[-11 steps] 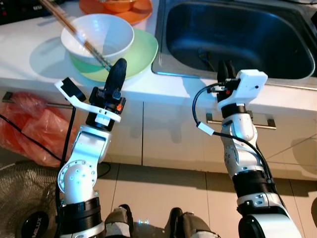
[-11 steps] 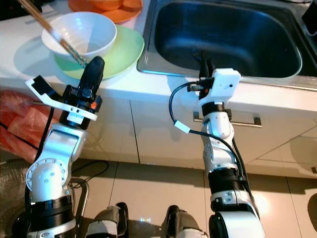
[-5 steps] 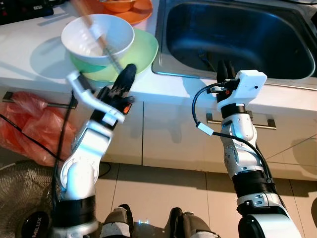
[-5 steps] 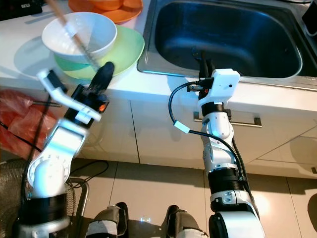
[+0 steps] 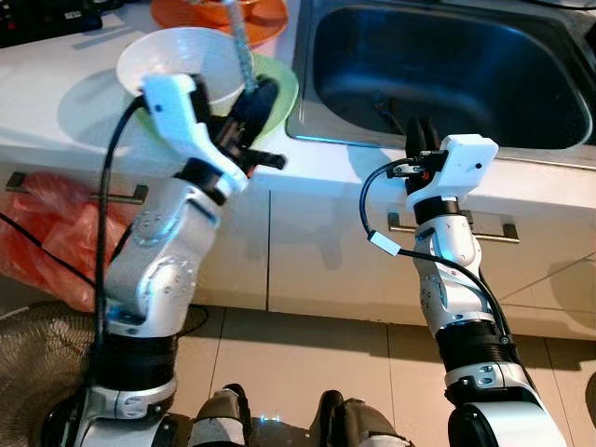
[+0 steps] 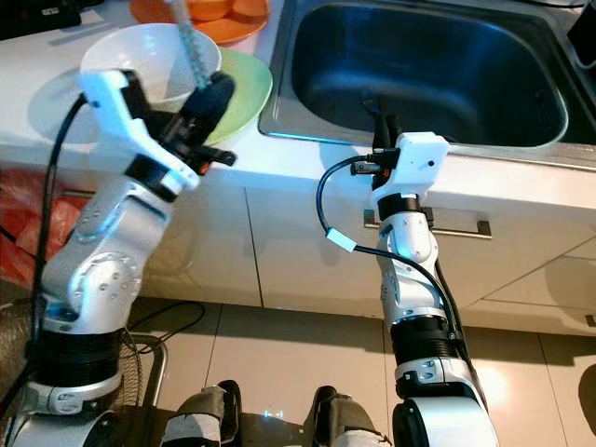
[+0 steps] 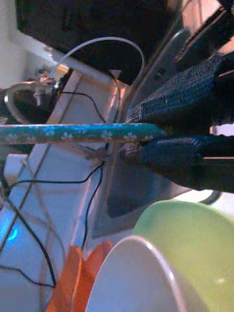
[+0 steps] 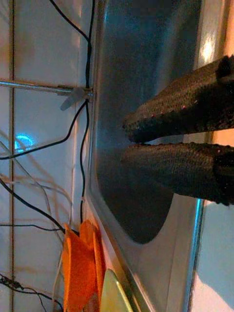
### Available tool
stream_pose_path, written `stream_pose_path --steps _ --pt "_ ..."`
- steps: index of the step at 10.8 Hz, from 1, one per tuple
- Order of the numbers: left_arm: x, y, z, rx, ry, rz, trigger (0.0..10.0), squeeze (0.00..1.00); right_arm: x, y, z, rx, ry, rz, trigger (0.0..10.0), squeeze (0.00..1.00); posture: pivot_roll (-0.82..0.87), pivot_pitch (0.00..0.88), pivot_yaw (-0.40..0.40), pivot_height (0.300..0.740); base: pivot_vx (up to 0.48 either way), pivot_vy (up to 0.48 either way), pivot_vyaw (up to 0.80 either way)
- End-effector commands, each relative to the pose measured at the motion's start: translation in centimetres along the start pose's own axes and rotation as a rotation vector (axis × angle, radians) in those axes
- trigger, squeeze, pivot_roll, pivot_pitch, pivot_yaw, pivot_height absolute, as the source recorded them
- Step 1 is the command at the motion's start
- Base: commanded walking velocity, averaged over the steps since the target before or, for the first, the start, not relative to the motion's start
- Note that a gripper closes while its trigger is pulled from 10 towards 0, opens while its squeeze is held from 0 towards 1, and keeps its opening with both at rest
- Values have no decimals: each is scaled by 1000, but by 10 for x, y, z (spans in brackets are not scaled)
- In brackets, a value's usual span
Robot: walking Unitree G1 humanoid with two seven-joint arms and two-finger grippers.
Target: Kitchen organization
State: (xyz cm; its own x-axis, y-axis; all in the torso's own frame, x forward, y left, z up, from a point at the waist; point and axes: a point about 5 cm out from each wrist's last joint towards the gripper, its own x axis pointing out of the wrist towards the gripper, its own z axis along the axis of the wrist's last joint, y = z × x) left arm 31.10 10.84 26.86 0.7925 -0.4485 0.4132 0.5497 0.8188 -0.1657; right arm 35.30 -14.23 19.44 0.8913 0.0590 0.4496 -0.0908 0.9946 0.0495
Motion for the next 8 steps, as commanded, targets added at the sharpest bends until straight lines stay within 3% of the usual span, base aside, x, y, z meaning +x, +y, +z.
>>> stream_pose_path --steps 1,2,4,7,8 --pt "3 -9 3 44 -10 -28 10000 0 0 -4 0 -5 5 -14 10000 0 154 212 -50 740 0 0 0" --pt "7 -13 1 97 1 -41 10000 0 0 -4 0 -5 4 -13 10000 0 156 210 -49 740 0 0 0" --pt "25 -18 -2 344 24 -26 10000 0 2 -3 1 -6 3 -11 10000 0 155 201 -48 740 0 0 0" --pt "37 -19 -4 644 41 4 10000 0 2 -6 1 -3 6 -25 10000 0 151 194 -41 740 0 0 0" --pt "38 -21 -6 702 46 -6 10000 0 3 -7 2 0 5 -29 10000 0 152 192 -40 740 0 0 0"
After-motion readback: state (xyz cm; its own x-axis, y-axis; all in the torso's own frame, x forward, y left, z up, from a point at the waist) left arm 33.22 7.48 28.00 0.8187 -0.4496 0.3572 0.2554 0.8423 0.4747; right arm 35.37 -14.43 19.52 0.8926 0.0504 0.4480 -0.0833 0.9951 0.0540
